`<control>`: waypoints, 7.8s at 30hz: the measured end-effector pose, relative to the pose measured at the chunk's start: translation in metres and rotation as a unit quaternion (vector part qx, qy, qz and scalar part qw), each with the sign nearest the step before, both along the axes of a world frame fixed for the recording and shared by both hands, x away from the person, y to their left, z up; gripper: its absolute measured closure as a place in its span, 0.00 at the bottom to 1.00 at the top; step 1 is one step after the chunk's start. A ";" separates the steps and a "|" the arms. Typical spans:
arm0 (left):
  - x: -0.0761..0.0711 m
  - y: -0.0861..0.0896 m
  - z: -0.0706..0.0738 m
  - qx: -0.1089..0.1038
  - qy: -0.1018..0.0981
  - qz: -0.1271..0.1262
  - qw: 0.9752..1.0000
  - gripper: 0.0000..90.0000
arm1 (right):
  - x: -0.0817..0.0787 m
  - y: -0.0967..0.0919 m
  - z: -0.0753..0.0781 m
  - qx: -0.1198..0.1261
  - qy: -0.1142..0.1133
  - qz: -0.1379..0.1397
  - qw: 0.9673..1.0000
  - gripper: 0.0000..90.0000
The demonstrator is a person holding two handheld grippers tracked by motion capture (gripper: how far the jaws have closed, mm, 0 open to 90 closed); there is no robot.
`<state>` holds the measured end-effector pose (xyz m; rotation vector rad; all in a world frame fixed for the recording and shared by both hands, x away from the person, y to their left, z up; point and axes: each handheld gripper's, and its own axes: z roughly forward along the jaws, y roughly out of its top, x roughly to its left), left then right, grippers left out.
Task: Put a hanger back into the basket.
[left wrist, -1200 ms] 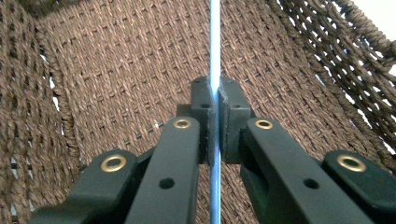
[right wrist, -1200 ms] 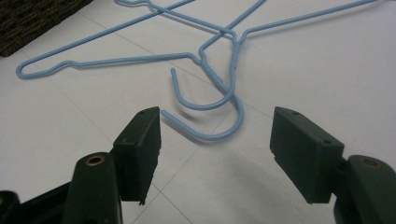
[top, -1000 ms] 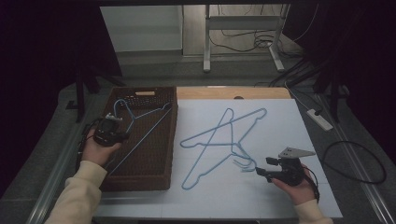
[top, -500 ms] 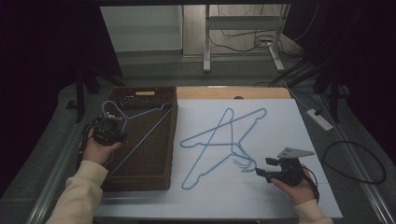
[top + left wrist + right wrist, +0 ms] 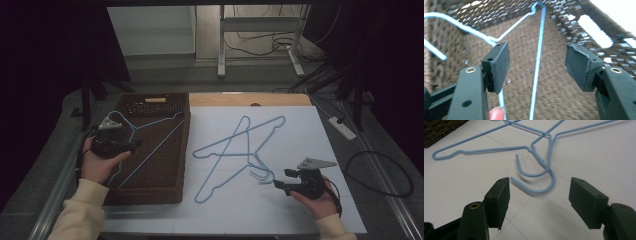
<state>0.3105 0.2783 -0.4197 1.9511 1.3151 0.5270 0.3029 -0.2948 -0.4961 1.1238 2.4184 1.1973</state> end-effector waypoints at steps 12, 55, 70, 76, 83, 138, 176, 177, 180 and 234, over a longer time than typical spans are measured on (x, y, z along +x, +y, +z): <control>-0.040 -0.013 0.015 -0.044 -0.052 -0.034 0.997 0.39 | 0.000 0.000 0.002 0.002 -0.006 0.000 1.000 0.38; -0.080 -0.054 -0.016 -0.044 -0.088 -0.128 0.987 0.37 | -0.003 0.006 0.009 -0.003 -0.047 -0.005 0.999 0.38; -0.081 -0.061 -0.020 -0.038 -0.079 -0.134 0.987 0.36 | -0.004 0.008 0.011 -0.012 -0.054 -0.003 0.998 0.38; -0.082 -0.067 -0.019 -0.037 -0.079 -0.139 0.986 0.36 | -0.004 0.007 0.010 -0.013 -0.051 -0.002 0.999 0.38; -0.084 -0.074 -0.019 -0.033 -0.079 -0.147 0.985 0.36 | -0.004 0.008 0.011 -0.021 -0.052 -0.003 0.998 0.39; -0.084 -0.084 -0.023 -0.026 -0.072 -0.161 0.984 0.36 | 0.104 0.105 0.001 -0.261 0.116 -0.018 0.958 0.80; -0.090 -0.096 -0.016 -0.018 -0.084 -0.174 0.981 0.36 | 0.052 0.066 0.038 -0.189 0.110 0.035 0.975 0.96; -0.089 -0.096 -0.016 -0.019 -0.084 -0.174 0.981 0.36 | 0.051 0.066 0.038 -0.188 0.108 0.037 0.975 0.96; -0.089 -0.096 -0.016 -0.019 -0.083 -0.174 0.981 0.36 | 0.048 0.066 0.038 -0.186 0.108 0.041 0.976 0.96; -0.060 -0.237 -0.040 0.014 0.011 -0.312 0.950 0.32 | 0.028 0.082 0.043 -0.195 0.108 0.102 0.969 0.96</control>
